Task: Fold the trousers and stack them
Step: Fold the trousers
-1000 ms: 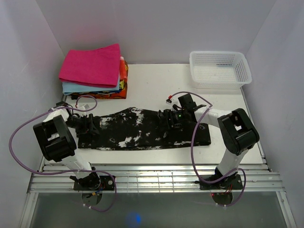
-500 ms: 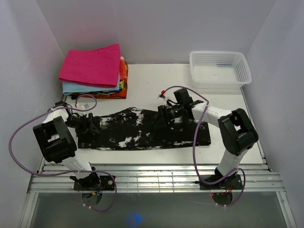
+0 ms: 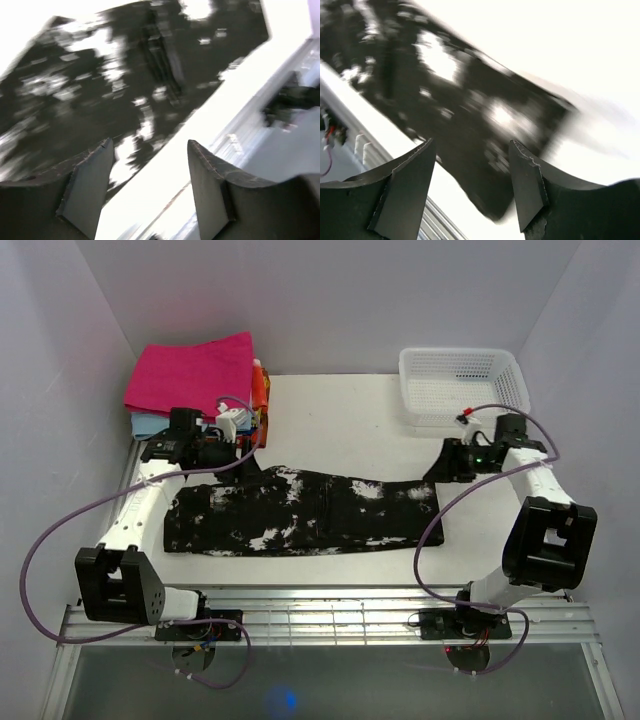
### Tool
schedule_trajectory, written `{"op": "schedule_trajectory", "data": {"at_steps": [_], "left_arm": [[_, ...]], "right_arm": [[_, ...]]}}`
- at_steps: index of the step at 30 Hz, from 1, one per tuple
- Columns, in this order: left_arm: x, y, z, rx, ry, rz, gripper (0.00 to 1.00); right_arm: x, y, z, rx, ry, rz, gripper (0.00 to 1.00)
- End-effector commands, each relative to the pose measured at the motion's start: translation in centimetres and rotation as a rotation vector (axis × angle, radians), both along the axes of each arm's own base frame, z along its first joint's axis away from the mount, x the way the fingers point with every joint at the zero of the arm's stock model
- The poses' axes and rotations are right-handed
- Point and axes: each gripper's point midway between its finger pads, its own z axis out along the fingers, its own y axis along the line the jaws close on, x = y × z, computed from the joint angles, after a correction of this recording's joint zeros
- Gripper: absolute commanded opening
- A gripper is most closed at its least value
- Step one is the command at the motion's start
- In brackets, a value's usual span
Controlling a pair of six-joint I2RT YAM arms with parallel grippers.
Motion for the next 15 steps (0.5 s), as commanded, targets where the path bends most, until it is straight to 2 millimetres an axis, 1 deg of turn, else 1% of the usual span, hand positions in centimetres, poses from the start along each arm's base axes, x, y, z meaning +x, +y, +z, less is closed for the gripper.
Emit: {"op": "schedule_trajectory", "data": {"at_steps": [1, 2, 3, 4, 5, 6, 7, 8, 9, 10, 11, 12, 15], "left_arm": [[0.6, -3.6, 0.2, -0.121, 0.068, 0.008, 0.68], [1.1, -3.9, -0.8, -0.111, 0.095, 0.016, 0.67], [1.8, -4.3, -0.9, -0.112, 0.088, 0.035, 0.67], [1.5, -5.8, -1.0, -0.106, 0.084, 0.004, 0.67], [1.8, -7.0, -1.1, -0.1, 0.061, -0.014, 0.67], [2.2, -7.8, -1.5, -0.063, 0.038, -0.008, 0.67], [1.1, -10.2, -1.7, -0.055, 0.036, -0.057, 0.69], [1.3, -11.4, -1.7, -0.059, 0.013, -0.067, 0.7], [1.2, -12.2, -2.7, -0.052, 0.034, -0.068, 0.7], [1.1, -13.3, -3.7, -0.028, 0.065, -0.031, 0.7], [1.1, -13.9, -4.5, -0.011, 0.087, -0.02, 0.69], [1.0, -14.4, -6.4, 0.009, 0.144, -0.024, 0.68], [1.1, -15.0, -8.3, 0.019, 0.203, 0.031, 0.66]], "right_arm": [[-2.8, -5.8, -2.1, -0.114, 0.089, -0.055, 0.65], [-3.0, -6.7, -2.5, -0.118, 0.104, -0.077, 0.66], [-3.5, -8.1, -3.2, -0.125, 0.14, -0.116, 0.66], [-3.8, -8.5, -4.0, -0.122, 0.167, -0.113, 0.66], [-4.0, -8.8, -4.3, -0.114, 0.186, -0.117, 0.66], [-4.5, -9.0, -4.7, -0.103, 0.214, -0.126, 0.67], [-4.7, -8.9, -5.2, -0.09, 0.24, -0.123, 0.66], [-4.8, -8.8, -5.3, -0.077, 0.247, -0.123, 0.67], [-4.9, -8.7, -5.5, -0.07, 0.256, -0.123, 0.68], [-5.0, -8.6, -5.9, -0.06, 0.27, -0.129, 0.68], [-5.0, -8.6, -6.0, -0.056, 0.277, -0.135, 0.69], [-4.9, -8.6, -6.1, -0.053, 0.281, -0.139, 0.7], [-4.7, -8.6, -6.4, -0.05, 0.294, -0.152, 0.72]]}}
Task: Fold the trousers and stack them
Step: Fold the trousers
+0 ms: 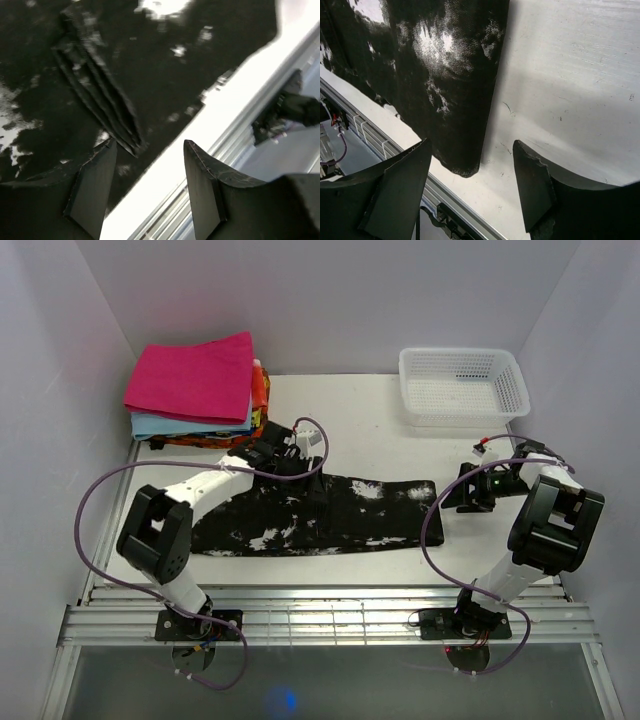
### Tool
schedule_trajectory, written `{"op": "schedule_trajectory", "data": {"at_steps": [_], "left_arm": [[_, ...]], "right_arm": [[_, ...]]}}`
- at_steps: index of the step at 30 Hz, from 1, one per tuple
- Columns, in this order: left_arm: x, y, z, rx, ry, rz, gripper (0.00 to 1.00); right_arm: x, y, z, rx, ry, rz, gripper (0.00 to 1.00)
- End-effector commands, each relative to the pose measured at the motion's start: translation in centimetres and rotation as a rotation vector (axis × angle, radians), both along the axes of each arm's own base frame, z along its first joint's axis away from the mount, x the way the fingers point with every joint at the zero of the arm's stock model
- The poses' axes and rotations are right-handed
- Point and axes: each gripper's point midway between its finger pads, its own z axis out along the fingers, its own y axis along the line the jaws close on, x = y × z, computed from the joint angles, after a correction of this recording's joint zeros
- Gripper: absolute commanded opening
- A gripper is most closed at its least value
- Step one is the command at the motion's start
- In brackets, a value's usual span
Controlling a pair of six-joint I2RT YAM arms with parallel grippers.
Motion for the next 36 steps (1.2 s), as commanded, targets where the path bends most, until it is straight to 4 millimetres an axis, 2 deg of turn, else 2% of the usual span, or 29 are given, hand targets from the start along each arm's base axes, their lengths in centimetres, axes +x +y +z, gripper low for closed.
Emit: {"op": "schedule_trajectory", "data": {"at_steps": [1, 5, 9, 14, 18, 19, 20, 22, 23, 24, 27, 28, 31, 32, 35, 36], "left_arm": [[2.1, 0.1, -2.1, 0.045, 0.035, 0.152, 0.67], [2.0, -0.4, -4.1, 0.105, 0.047, 0.171, 0.71], [1.8, -1.3, -5.2, 0.082, 0.081, 0.158, 0.76], [1.2, -2.4, -6.5, 0.05, 0.135, 0.131, 0.77], [1.1, -2.4, -7.7, 0.067, 0.163, 0.137, 0.71], [1.5, -2.6, -7.6, 0.067, 0.158, 0.141, 0.68], [1.5, -2.6, -7.7, 0.07, 0.163, 0.137, 0.57], [1.6, -3.0, -7.3, 0.058, 0.169, 0.118, 0.42], [1.6, -3.2, -6.8, 0.05, 0.163, 0.103, 0.35], [1.7, -3.3, -6.4, 0.043, 0.159, 0.093, 0.2], [1.1, -3.7, -4.1, -0.002, 0.134, 0.05, 0.0], [0.9, -3.7, -2.7, -0.025, 0.113, 0.035, 0.0], [-0.3, -3.4, -1.5, -0.048, 0.1, 0.002, 0.0], [-0.7, -3.3, -0.5, -0.065, 0.086, -0.005, 0.0], [-1.9, -2.9, 0.5, -0.091, 0.09, -0.018, 0.0], [-2.3, -2.6, 0.2, -0.085, 0.102, -0.014, 0.0]], "right_arm": [[0.0, 0.1, 0.2, 0.012, 0.002, -0.002, 0.72], [-0.1, -0.1, -0.2, -0.002, 0.011, -0.003, 0.74], [-0.9, 0.3, -0.8, 0.015, 0.034, 0.0, 0.75], [-1.4, 0.4, -1.3, 0.014, 0.044, 0.004, 0.76], [-1.3, 0.5, -1.2, 0.019, 0.041, 0.004, 0.75], [-1.3, 0.5, -1.2, 0.022, 0.039, 0.004, 0.76], [-1.4, 0.6, -1.2, 0.024, 0.039, 0.005, 0.76], [-1.6, 0.7, -1.4, 0.025, 0.04, 0.009, 0.76], [-1.7, 0.7, -1.5, 0.026, 0.041, 0.009, 0.76], [-1.8, 0.7, -1.5, 0.025, 0.042, 0.009, 0.77], [-1.9, 0.7, -1.8, 0.018, 0.041, 0.007, 0.8], [-1.9, 0.7, -1.9, 0.018, 0.041, 0.007, 0.81], [-1.9, 0.6, -2.0, 0.014, 0.041, 0.005, 0.83], [-1.8, 0.6, -2.0, 0.012, 0.041, 0.005, 0.83], [-1.7, 0.5, -2.0, 0.014, 0.043, 0.005, 0.83], [-1.5, 0.5, -2.0, 0.015, 0.043, 0.005, 0.83]]}}
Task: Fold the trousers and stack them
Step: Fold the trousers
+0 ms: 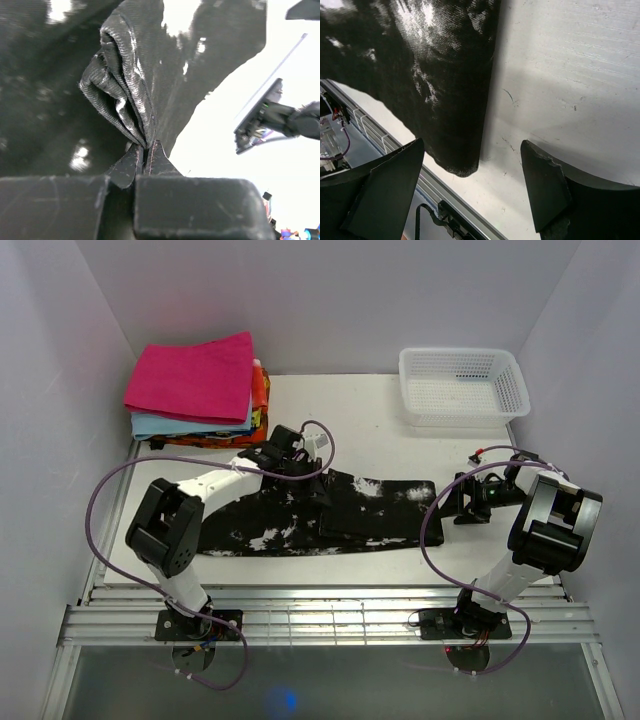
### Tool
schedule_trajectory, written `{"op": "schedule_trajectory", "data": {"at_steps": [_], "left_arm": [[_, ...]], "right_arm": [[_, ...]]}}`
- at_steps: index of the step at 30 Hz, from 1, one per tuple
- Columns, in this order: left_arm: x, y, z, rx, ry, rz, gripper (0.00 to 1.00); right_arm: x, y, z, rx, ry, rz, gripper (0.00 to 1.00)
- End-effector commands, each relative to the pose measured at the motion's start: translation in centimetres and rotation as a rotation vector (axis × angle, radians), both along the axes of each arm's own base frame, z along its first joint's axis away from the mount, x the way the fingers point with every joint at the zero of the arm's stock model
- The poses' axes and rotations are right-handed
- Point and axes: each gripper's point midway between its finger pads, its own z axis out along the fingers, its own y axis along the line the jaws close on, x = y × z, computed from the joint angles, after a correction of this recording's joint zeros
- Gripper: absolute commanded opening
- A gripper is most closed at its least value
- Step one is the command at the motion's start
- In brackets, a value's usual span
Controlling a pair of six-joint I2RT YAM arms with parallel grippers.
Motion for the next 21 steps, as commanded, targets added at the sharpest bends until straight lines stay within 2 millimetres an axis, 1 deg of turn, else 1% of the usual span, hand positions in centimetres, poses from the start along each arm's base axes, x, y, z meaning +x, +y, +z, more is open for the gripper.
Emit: {"op": "schedule_trajectory", "data": {"at_steps": [1, 3, 4, 5, 6, 8, 9, 11, 15, 20, 21], "left_arm": [[-2.0, 0.3, 2.7, -0.057, -0.016, -0.044, 0.0], [-2.2, 0.9, 2.1, -0.042, -0.003, -0.034, 0.0], [-2.3, 1.5, 1.2, -0.025, 0.013, -0.024, 0.0], [-2.4, 1.8, 0.7, -0.019, 0.027, -0.018, 0.0], [-2.2, 2.4, -0.1, -0.009, 0.052, 0.0, 0.0], [-2.3, 3.0, -0.9, -0.008, 0.092, 0.016, 0.0], [-1.9, 3.4, -1.0, -0.013, 0.095, 0.032, 0.0], [-1.7, 3.7, -1.0, -0.015, 0.087, 0.034, 0.0], [-1.6, 3.9, -1.0, -0.012, 0.061, 0.03, 0.0], [-0.8, 4.5, -3.1, 0.052, 0.06, 0.04, 0.0], [-0.7, 4.5, -3.2, 0.051, 0.054, 0.033, 0.0]], "right_arm": [[0.6, -0.3, 0.1, -0.003, -0.014, 0.005, 0.84], [0.7, -0.3, 0.1, 0.001, -0.013, 0.004, 0.84], [0.8, -0.3, 0.0, 0.004, -0.01, 0.003, 0.84], [0.8, -0.1, 0.1, 0.016, -0.01, 0.002, 0.84], [0.7, 0.1, 0.2, 0.028, 0.0, -0.002, 0.84], [0.8, 0.4, 0.5, 0.05, 0.003, -0.009, 0.84], [0.8, 0.5, 0.6, 0.055, 0.004, -0.012, 0.84], [0.8, 0.6, 0.4, 0.056, 0.006, -0.015, 0.84], [0.8, 0.7, -0.1, 0.058, 0.017, -0.014, 0.84], [0.8, 1.0, -0.4, 0.082, 0.027, -0.011, 0.82], [0.8, 1.1, -0.4, 0.081, 0.024, -0.008, 0.82]]}}
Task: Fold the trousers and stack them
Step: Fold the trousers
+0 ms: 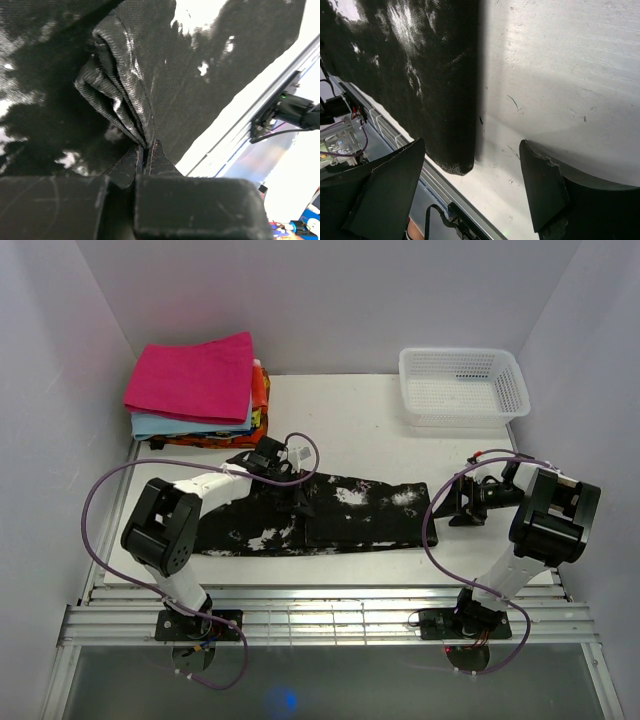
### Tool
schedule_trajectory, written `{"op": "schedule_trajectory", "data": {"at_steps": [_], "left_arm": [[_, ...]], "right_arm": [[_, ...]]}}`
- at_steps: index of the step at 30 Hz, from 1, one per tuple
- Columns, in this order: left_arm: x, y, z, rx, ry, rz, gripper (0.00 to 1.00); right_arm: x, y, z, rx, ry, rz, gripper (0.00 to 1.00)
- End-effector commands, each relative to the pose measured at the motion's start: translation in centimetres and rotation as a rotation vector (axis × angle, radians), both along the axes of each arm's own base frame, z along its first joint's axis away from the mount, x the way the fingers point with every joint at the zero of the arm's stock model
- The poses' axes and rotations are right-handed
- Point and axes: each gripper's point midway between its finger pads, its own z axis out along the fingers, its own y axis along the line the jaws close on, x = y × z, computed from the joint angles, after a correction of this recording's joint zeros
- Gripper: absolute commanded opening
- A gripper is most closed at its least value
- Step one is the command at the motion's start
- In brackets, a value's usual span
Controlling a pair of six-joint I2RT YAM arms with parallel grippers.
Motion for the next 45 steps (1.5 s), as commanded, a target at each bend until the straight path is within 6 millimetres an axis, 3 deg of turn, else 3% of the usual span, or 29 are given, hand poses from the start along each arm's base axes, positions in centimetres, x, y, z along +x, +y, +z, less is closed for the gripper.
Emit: {"op": "schedule_trajectory", "data": {"at_steps": [1, 11, 16, 20, 24, 26, 27, 28, 29, 30, 31, 32, 34, 35, 37, 38, 40, 41, 43, 45], "left_arm": [[0.8, 0.1, -0.6, 0.011, -0.036, -0.024, 0.0], [2.2, 1.0, -3.3, 0.093, -0.087, -0.009, 0.0], [2.5, 2.1, -4.6, 0.165, -0.078, 0.018, 0.0], [2.8, 2.4, -5.0, 0.192, -0.082, 0.027, 0.0], [3.1, 2.7, -5.5, 0.218, -0.088, 0.037, 0.0], [3.3, 2.8, -5.5, 0.223, -0.096, 0.036, 0.01], [3.6, 2.6, -5.2, 0.22, -0.104, 0.034, 0.04], [3.6, 2.7, -5.0, 0.221, -0.11, 0.016, 0.1], [3.7, 2.5, -4.6, 0.216, -0.114, -0.001, 0.23], [4.0, 2.2, -4.0, 0.204, -0.124, -0.017, 0.31], [4.3, 1.9, -2.7, 0.191, -0.136, -0.045, 0.46], [4.3, 1.8, -1.9, 0.178, -0.149, -0.065, 0.69], [4.3, 1.8, 1.2, 0.126, -0.194, -0.097, 0.84], [4.6, 2.6, 2.3, 0.104, -0.22, -0.097, 0.98], [4.4, 3.7, 5.9, 0.037, -0.279, -0.086, 0.98], [5.2, 5.5, 6.9, 0.028, -0.301, -0.045, 0.98], [4.6, 7.4, 9.3, -0.006, -0.316, -0.026, 0.98], [5.3, 9.7, 9.7, 0.005, -0.333, 0.011, 0.98], [4.3, 12.0, 10.6, 0.009, -0.322, 0.039, 0.98], [4.5, 15.9, 10.3, 0.051, -0.319, 0.123, 0.98]], "right_arm": [[0.8, 0.3, 0.3, 0.019, -0.024, 0.009, 0.81], [-0.4, 2.7, -1.5, 0.086, 0.022, 0.051, 0.74], [0.0, 2.8, -2.0, 0.076, 0.041, 0.056, 0.71], [0.0, 2.4, -3.2, 0.021, 0.09, 0.032, 0.65], [-0.4, 3.2, -4.2, 0.047, 0.143, 0.04, 0.58], [-0.3, 3.6, -4.3, 0.063, 0.148, 0.038, 0.5], [-0.1, 3.7, -4.3, 0.07, 0.141, 0.035, 0.31], [0.2, 3.8, -4.2, 0.081, 0.132, 0.034, 0.18], [0.4, 3.7, -4.0, 0.087, 0.127, 0.028, 0.08], [0.9, 3.6, -3.6, 0.086, 0.111, 0.027, 0.08], [1.0, 3.3, -3.1, 0.095, 0.109, 0.02, 0.08], [1.3, 3.0, -2.3, 0.093, 0.078, 0.021, 0.08], [2.2, 1.9, -1.2, 0.075, 0.039, 0.007, 0.08], [2.1, 1.4, -0.4, 0.061, 0.022, 0.01, 0.08], [2.7, 0.0, 0.8, 0.039, -0.026, -0.004, 0.08], [2.5, -0.4, 1.6, 0.03, -0.032, -0.006, 0.08], [2.8, -1.7, 2.7, 0.009, -0.079, -0.01, 0.08], [2.4, -1.8, 3.3, 0.014, -0.07, -0.011, 0.08], [2.5, -2.9, 4.7, -0.002, -0.125, 0.0, 0.08], [2.1, -3.1, 6.2, 0.0, -0.131, 0.005, 0.08]]}}
